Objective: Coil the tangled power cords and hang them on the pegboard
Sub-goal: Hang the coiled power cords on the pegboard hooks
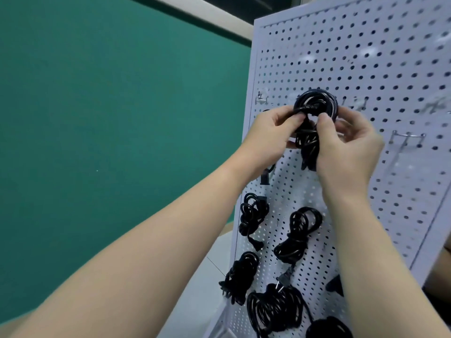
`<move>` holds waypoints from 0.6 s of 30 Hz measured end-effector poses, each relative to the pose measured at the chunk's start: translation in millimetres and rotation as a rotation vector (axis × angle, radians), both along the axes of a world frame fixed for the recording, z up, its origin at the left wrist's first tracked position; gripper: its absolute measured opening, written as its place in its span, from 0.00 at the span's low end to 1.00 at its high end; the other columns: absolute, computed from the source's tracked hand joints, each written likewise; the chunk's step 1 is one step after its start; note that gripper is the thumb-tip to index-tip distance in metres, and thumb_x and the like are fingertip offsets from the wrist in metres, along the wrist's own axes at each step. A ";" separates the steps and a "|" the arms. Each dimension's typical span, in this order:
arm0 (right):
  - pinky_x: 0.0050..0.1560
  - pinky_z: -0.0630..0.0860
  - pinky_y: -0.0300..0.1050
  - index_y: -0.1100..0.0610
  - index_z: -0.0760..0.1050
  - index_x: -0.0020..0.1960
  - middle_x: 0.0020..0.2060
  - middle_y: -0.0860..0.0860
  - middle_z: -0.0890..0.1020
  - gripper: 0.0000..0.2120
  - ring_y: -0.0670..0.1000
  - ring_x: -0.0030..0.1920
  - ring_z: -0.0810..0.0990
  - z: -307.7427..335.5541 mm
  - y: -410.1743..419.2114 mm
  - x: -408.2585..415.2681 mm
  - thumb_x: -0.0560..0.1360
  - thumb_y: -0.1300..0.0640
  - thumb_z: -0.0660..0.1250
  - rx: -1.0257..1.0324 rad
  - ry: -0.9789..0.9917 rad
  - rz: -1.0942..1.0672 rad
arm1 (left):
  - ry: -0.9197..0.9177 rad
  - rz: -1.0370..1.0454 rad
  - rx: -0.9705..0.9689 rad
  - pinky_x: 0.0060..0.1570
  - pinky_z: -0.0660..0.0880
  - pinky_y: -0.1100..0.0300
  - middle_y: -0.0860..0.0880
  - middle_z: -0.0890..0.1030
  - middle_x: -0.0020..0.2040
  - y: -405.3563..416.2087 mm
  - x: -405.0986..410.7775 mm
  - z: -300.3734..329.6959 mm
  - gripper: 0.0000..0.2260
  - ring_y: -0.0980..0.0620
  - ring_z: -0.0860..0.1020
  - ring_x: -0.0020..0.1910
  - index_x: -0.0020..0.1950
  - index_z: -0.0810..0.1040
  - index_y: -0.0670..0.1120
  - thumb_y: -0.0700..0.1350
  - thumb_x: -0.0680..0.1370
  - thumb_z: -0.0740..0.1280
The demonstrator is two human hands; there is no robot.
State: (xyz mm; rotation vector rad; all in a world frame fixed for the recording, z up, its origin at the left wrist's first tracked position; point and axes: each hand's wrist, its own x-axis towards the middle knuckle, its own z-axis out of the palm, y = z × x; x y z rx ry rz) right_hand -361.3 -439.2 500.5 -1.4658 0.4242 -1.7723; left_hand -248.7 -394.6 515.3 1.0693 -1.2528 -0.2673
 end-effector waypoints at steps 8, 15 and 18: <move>0.52 0.84 0.51 0.50 0.81 0.57 0.43 0.45 0.86 0.09 0.43 0.44 0.86 -1.2 -31.7 4.2 0.77 0.53 0.72 0.060 0.099 -0.070 | 0.038 0.008 0.083 0.54 0.83 0.42 0.42 0.86 0.55 -35.9 0.6 -8.4 0.11 0.43 0.85 0.52 0.63 0.81 0.40 0.42 0.86 0.61; 0.43 0.77 0.28 0.54 0.81 0.59 0.44 0.41 0.83 0.12 0.32 0.41 0.81 -4.9 -41.6 -3.0 0.78 0.49 0.72 0.003 0.154 -0.191 | 0.110 0.016 0.060 0.50 0.84 0.51 0.46 0.86 0.51 -46.7 -9.0 -15.3 0.11 0.51 0.84 0.44 0.63 0.82 0.41 0.41 0.86 0.61; 0.41 0.72 0.25 0.54 0.80 0.55 0.41 0.38 0.80 0.11 0.29 0.38 0.78 -12.3 -36.3 -5.9 0.77 0.49 0.73 0.014 0.123 -0.239 | 0.077 0.060 0.079 0.53 0.84 0.44 0.45 0.86 0.53 -42.9 -10.6 -20.1 0.11 0.48 0.85 0.48 0.61 0.82 0.43 0.44 0.86 0.62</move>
